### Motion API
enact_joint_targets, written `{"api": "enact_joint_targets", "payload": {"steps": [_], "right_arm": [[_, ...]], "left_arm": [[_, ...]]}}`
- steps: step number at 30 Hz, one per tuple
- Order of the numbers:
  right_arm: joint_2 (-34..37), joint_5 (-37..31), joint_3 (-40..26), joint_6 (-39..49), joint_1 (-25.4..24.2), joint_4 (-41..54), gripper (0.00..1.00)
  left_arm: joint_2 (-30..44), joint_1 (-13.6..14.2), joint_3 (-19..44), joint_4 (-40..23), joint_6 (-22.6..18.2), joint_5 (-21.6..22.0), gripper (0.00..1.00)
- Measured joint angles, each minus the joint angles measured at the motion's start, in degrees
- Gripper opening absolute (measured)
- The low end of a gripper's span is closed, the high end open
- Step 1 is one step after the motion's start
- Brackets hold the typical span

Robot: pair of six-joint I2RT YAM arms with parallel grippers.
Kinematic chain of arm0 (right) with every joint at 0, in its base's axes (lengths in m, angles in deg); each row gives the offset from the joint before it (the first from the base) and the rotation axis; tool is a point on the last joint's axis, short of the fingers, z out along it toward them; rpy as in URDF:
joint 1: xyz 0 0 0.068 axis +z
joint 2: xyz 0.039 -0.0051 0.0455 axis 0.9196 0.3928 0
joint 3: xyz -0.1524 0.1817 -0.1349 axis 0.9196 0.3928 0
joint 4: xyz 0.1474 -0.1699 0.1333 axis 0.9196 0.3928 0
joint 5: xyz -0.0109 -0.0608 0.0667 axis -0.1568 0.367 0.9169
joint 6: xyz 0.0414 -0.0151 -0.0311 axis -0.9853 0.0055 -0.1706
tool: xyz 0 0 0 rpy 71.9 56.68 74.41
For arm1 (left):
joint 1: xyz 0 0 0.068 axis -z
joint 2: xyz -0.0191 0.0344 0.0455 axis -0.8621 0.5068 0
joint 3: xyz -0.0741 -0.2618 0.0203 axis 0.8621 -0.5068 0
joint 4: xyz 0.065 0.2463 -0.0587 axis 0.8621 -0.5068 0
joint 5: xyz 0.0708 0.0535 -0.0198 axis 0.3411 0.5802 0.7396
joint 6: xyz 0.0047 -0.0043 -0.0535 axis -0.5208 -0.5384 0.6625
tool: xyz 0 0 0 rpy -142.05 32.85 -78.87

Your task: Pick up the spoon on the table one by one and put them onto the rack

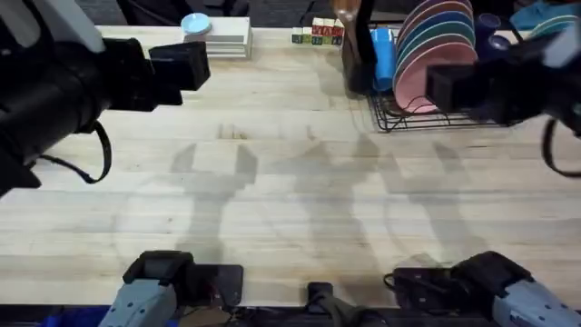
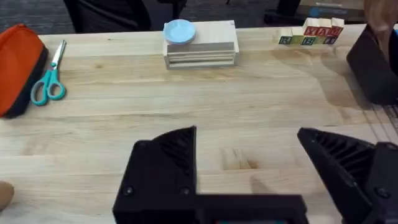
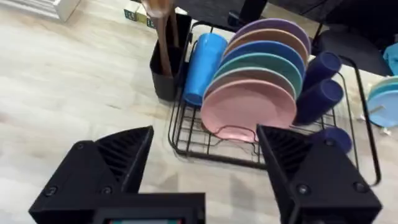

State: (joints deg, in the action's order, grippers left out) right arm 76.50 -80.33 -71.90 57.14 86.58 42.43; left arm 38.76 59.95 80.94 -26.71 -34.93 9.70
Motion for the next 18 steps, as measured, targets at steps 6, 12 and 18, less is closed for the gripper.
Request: {"api": "enact_joint_targets", "payload": {"steps": [6,12,18], "right_arm": [[-3.72,0.00,0.00,0.00,0.00,2.49,0.993],[-3.76,0.00,0.00,0.00,0.00,4.66,0.993],[-3.76,0.00,0.00,0.00,0.00,5.51,0.993]], "left_arm": [[0.00,-0.02,0.00,0.00,0.00,0.00,0.993],[0.00,0.00,0.00,0.00,0.00,0.00,0.994],[0.00,0.00,0.00,0.00,0.00,0.00,0.993]]}}
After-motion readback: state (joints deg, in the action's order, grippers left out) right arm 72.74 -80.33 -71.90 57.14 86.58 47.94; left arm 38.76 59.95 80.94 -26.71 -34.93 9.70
